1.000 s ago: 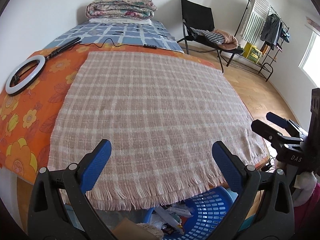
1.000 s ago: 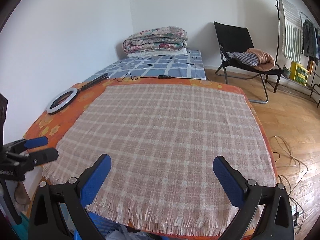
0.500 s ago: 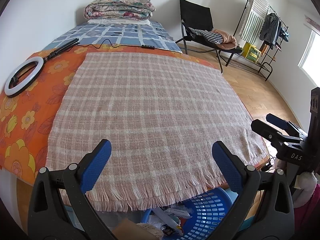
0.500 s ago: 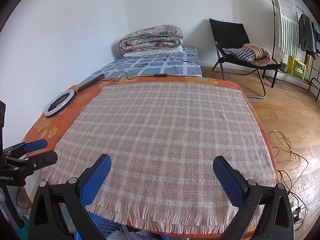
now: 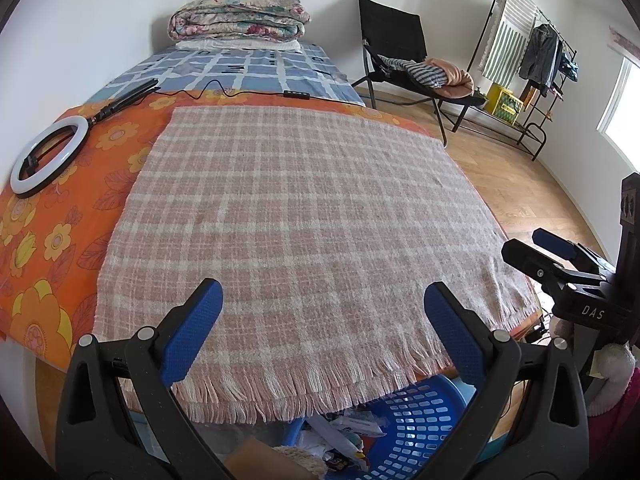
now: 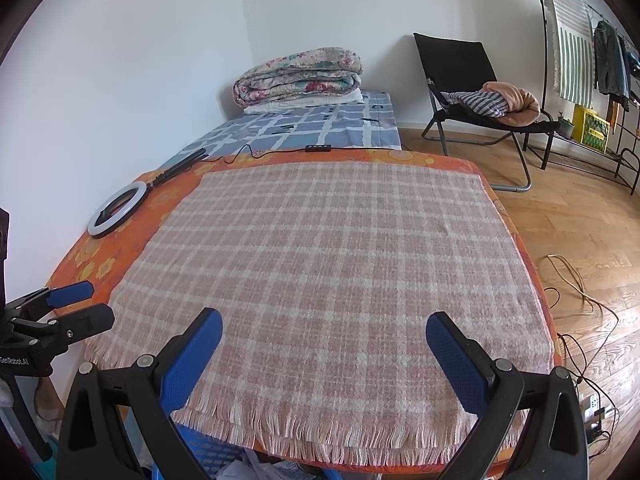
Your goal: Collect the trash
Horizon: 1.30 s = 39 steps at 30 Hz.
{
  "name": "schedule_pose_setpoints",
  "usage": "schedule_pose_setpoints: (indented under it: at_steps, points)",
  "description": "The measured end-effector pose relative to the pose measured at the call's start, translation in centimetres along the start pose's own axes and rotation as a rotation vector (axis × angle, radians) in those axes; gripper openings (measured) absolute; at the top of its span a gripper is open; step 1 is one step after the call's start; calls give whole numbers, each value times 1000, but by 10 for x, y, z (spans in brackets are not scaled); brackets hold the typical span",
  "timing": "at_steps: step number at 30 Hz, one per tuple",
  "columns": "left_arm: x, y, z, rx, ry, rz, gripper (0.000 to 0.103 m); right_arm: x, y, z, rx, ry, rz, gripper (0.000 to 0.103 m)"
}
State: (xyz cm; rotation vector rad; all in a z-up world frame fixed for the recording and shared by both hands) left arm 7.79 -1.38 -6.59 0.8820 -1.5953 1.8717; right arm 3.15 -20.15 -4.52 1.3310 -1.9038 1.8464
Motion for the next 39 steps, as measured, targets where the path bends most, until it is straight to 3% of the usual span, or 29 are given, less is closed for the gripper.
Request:
schedule_pose_setpoints:
  at_steps: [39]
  points:
    - [6,-17,-21,-3,-42,51,102,-4,7,-1,3,-1,-23,103]
Point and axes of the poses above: each gripper's, at about its wrist camera, not at the fingertips, and x roughly against the way its jaws point, z to its right, y to its underside, the point moved 6 cm from there along -x, roughly the way its jaws point, and after that the axes turned 11 degrees about -y, right-handed, at the moved point
